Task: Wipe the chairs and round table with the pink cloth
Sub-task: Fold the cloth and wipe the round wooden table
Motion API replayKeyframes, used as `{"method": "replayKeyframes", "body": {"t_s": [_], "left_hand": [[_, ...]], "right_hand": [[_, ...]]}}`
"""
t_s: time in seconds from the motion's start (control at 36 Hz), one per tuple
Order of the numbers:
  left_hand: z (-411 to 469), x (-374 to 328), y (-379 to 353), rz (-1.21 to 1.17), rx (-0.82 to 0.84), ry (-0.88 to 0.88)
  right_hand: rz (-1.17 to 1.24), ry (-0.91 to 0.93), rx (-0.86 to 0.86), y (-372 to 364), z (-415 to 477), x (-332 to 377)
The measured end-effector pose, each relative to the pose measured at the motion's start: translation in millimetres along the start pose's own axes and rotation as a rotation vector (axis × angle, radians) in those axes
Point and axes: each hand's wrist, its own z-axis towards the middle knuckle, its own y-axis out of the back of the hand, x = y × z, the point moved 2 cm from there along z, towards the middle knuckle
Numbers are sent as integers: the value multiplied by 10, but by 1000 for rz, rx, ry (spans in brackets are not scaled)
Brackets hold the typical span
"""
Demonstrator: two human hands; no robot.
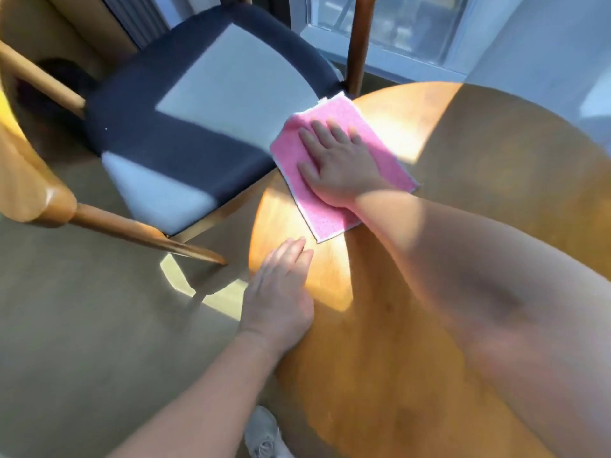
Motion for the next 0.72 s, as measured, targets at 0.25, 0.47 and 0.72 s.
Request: {"method": "replayKeyframes", "body": {"t_s": [0.25, 0.47, 0.72], "left_hand": [[350, -461, -434, -129, -232, 123], [377, -448, -495, 5, -209, 143], [411, -460, -542, 135, -66, 115]], "right_hand": [[26, -71, -11, 72, -222, -473], [-2, -227, 54, 25, -1257, -930], [-14, -354, 50, -135, -1992, -1003]]}}
